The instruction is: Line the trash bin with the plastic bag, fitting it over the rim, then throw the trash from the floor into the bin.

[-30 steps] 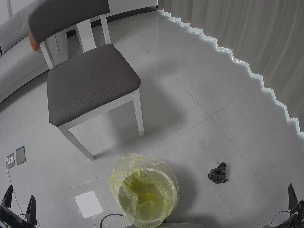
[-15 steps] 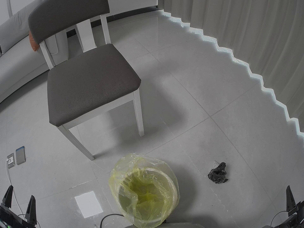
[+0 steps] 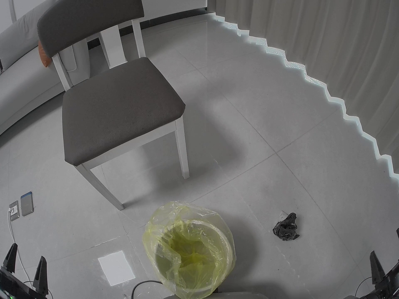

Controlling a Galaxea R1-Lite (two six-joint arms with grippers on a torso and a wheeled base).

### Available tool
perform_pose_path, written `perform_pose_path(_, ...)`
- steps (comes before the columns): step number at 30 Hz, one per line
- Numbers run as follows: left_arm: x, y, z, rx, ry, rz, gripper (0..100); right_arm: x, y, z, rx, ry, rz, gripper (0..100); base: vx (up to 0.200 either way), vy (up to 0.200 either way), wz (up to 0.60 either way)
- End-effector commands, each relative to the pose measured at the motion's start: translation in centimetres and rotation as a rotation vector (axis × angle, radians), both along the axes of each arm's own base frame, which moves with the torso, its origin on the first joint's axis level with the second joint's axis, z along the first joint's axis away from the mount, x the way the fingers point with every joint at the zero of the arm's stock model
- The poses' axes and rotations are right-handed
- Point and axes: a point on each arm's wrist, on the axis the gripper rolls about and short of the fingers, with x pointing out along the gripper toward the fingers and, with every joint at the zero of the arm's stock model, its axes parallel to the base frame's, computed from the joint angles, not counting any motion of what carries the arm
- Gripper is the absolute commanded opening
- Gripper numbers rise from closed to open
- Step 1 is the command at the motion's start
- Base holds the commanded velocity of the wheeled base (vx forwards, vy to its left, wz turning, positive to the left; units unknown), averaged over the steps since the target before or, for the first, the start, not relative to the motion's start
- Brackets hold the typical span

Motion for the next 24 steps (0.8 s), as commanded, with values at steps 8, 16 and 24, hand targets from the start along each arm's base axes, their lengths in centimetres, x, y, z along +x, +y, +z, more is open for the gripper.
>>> perform_pose_path(8, 0.03, 0.00, -0.50, -0.003, 0.004, 0.003, 100, 0.00, 0.02, -0.32, -0.022, 0.008, 0.009, 100, 0.000, 0.000, 0.00)
perform_pose_path(16, 0.03, 0.00, -0.50, -0.003, 0.004, 0.003, 100, -0.01, 0.03, -0.36, -0.058, 0.005, 0.013, 100, 0.000, 0.000, 0.00)
perform_pose_path(24, 0.03, 0.00, -0.50, -0.003, 0.004, 0.003, 100, -0.04, 0.19, -0.32, -0.170, -0.013, 0.079, 100, 0.000, 0.000, 0.00)
